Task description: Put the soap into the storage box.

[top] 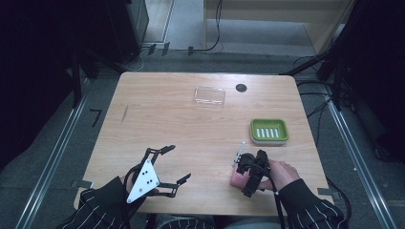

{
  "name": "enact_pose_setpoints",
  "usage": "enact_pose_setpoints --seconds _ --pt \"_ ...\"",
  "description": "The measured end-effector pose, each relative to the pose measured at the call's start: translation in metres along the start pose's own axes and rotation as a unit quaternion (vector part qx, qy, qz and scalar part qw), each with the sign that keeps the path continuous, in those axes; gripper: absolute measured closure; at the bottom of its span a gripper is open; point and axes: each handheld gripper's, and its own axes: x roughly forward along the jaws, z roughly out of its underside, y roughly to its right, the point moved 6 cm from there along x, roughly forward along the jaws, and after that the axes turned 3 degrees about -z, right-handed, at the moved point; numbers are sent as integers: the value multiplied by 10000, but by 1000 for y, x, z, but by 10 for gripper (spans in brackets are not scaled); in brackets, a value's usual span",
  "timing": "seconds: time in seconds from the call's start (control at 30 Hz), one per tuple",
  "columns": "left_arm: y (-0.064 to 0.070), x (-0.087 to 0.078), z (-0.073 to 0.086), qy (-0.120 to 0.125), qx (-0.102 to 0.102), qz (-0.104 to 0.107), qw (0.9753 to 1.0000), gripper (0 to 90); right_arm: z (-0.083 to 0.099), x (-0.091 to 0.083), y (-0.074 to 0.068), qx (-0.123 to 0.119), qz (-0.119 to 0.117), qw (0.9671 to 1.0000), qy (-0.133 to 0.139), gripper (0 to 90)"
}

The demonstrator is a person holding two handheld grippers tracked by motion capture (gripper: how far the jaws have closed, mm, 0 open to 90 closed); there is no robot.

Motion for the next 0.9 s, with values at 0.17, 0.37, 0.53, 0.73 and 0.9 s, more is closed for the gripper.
enact_pose_setpoints --seconds 0.17,0.37,0.53,0.73,0.9 --pt "0 0 0 7 -7 3 10000 136 -7 5 4 -55 3 10000 -59 0" --pt "0 0 0 20 -15 -1 10000 135 -14 9 6 -77 -3 9999 -130 0" --pt "0 0 0 15 -10 -3 10000 136 -19 10 7 -78 -19 9998 -185 0" --pt "0 -1 0 17 -12 -2 10000 135 -25 15 9 -151 -18 9995 -260 0" --pt "0 -1 0 19 -22 -8 10000 136 -28 17 9 -171 16 9994 -284 0"
